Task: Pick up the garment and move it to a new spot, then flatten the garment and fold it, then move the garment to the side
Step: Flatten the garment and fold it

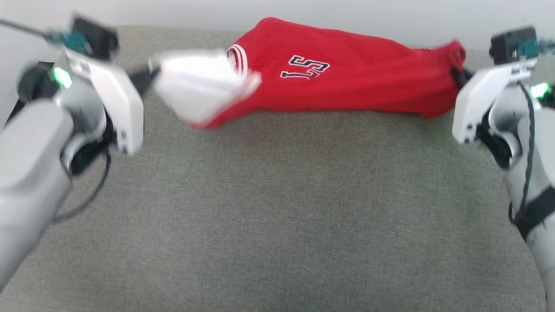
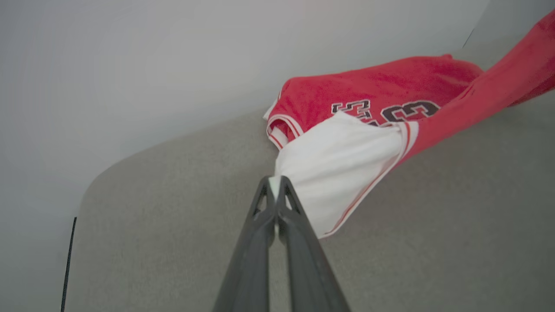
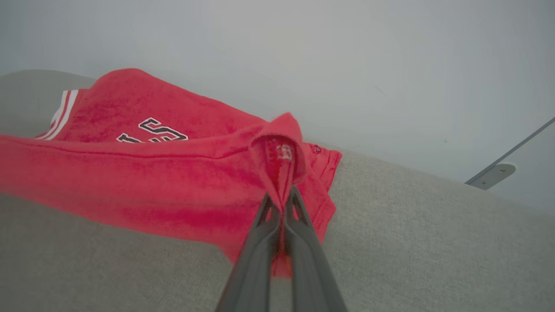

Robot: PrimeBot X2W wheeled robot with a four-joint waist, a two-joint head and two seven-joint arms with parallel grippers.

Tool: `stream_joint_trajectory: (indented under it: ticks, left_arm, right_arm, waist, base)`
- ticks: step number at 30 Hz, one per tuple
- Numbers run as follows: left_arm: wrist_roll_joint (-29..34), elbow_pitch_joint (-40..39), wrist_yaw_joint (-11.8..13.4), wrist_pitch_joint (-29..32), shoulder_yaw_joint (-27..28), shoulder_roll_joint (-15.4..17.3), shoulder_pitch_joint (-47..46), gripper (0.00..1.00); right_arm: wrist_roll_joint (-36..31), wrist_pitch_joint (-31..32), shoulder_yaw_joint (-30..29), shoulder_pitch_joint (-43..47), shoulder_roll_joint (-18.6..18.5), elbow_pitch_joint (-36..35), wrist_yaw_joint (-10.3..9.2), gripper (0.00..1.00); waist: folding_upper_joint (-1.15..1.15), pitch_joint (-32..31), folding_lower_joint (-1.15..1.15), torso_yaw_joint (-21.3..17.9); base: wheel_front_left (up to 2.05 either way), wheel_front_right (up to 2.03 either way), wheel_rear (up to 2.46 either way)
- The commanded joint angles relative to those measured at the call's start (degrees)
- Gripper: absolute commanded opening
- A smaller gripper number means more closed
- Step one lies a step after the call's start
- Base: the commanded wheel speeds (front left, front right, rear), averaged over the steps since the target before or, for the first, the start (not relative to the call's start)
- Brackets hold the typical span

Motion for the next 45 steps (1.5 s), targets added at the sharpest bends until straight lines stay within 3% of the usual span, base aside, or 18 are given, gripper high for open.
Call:
stream_joint_trajectory:
  ticks: [1,6,16,24,31,36,40,45]
  left_arm:
    - [-0.90,-2.33,-0.09,1.77,-0.57,1.44,2.16,0.00]
    - [-7.79,-12.96,3.42,9.01,-1.47,6.71,12.24,0.00]
    - [-15.67,-36.81,18.17,11.80,-2.76,18.07,29.94,0.00]
    - [-18.70,-46.69,24.71,12.75,-5.81,21.54,38.73,0.00]
    - [-19.66,-49.04,26.52,14.04,-6.25,23.17,39.78,0.00]
    - [-17.57,-49.79,25.89,13.81,-4.40,24.71,36.31,0.00]
    - [-13.06,-49.51,24.08,14.62,-2.31,26.28,30.13,0.00]
    - [-7.61,-44.35,19.24,15.94,-0.23,24.42,21.00,0.00]
  right_arm:
    - [1.78,1.52,0.81,2.38,-0.78,-1.78,-0.03,0.00]
    - [7.91,7.79,3.28,12.80,-3.49,-11.35,-0.03,0.00]
    - [12.45,17.65,0.40,34.29,-8.95,-32.95,-0.03,0.00]
    - [16.17,25.25,1.03,47.77,-11.67,-44.69,-0.03,0.00]
    - [17.68,27.08,-1.27,53.02,-12.07,-48.96,-0.02,0.00]
    - [16.69,26.75,-4.72,52.02,-10.84,-50.65,-0.03,0.00]
    - [15.30,27.14,-8.04,49.33,-9.35,-52.87,-0.03,0.00]
    - [12.50,27.28,-10.34,43.12,-7.09,-53.43,-0.03,0.00]
  waist:
    - [0.00,-0.51,0.00,0.20]
    - [0.00,-1.44,0.00,0.02]
    - [0.00,-1.86,0.00,-0.60]
    - [0.00,-1.59,0.00,-0.79]
    - [0.00,-0.99,0.00,-0.98]
    - [0.00,-0.36,0.00,-1.43]
    - [0.00,0.41,0.00,-1.89]
    - [0.00,2.10,0.00,-2.69]
  base:
    - [0.00,0.00,0.00]
    - [0.00,0.00,0.00]
    - [0.00,0.00,0.00]
    - [0.00,0.00,0.00]
    - [0.00,0.00,0.00]
    - [0.00,0.00,0.00]
    - [0.00,0.00,0.00]
    - [0.00,0.00,0.00]
